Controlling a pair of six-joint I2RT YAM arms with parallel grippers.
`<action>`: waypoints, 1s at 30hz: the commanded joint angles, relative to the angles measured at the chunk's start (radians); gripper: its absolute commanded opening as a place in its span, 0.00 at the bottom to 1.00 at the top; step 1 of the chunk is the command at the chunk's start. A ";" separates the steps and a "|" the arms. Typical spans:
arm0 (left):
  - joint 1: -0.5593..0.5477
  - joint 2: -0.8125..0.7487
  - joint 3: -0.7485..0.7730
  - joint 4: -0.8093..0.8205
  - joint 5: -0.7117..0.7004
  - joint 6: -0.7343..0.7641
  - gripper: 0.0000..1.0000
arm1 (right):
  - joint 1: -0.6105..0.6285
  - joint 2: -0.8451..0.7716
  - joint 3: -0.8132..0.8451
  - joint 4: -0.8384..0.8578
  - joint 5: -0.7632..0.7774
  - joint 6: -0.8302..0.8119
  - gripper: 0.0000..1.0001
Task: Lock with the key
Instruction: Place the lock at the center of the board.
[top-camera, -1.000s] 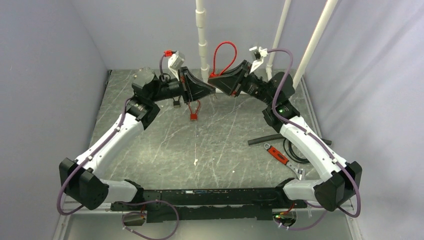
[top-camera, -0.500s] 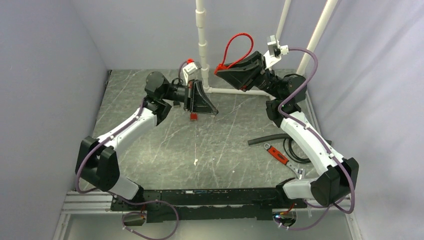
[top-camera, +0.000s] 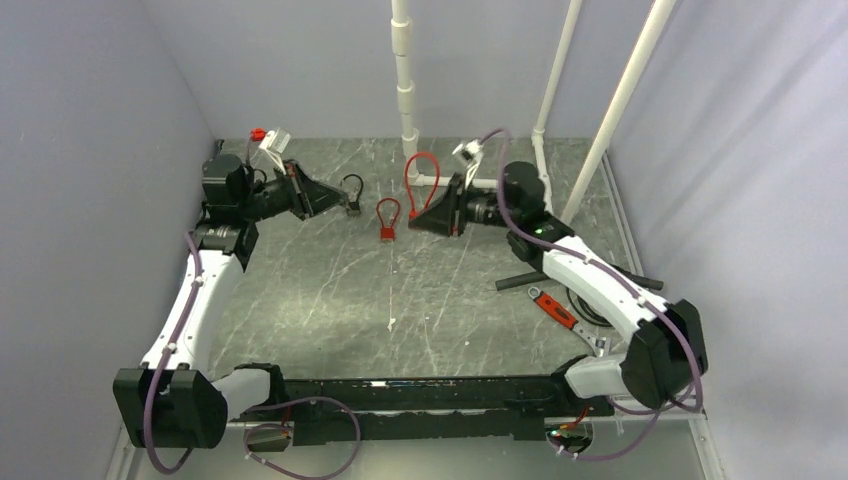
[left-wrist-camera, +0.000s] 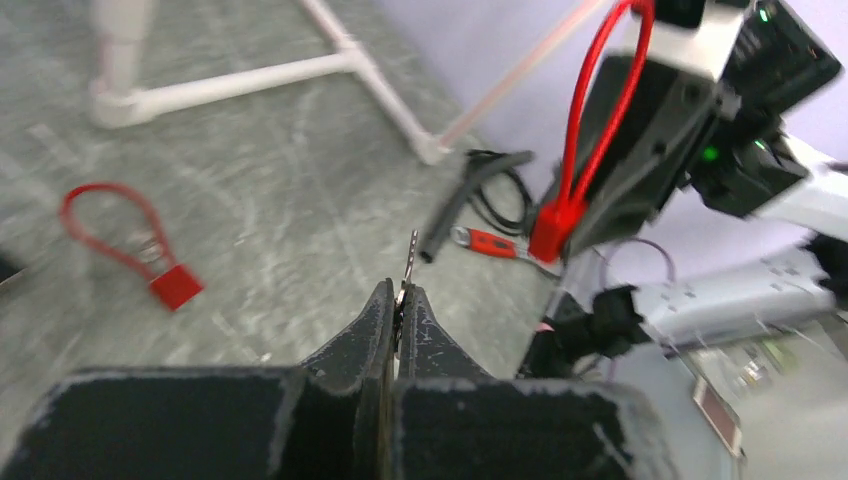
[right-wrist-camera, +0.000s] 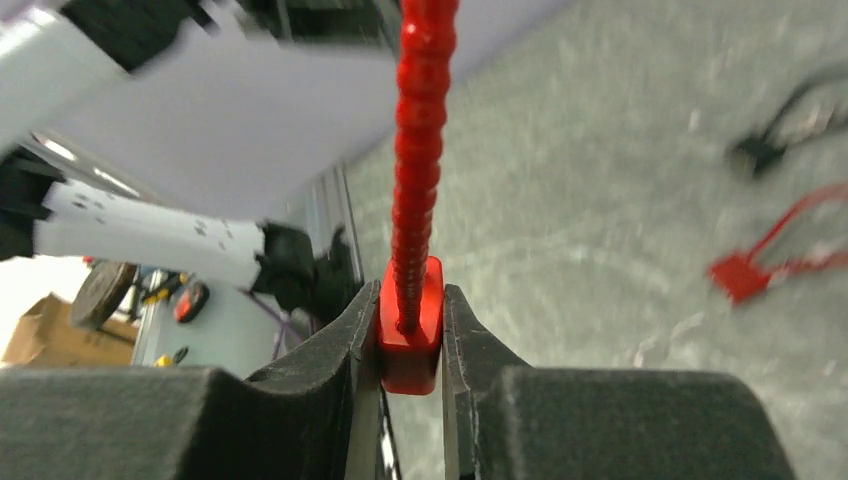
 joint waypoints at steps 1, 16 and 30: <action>0.048 -0.055 -0.024 -0.189 -0.175 0.129 0.00 | 0.023 0.071 -0.052 -0.164 0.055 -0.096 0.00; 0.059 -0.003 0.044 -0.316 -0.143 0.315 0.00 | -0.063 0.642 0.147 -0.202 0.057 0.073 0.07; 0.058 0.072 0.043 -0.267 -0.120 0.278 0.00 | -0.085 0.790 0.202 -0.219 0.026 0.142 0.20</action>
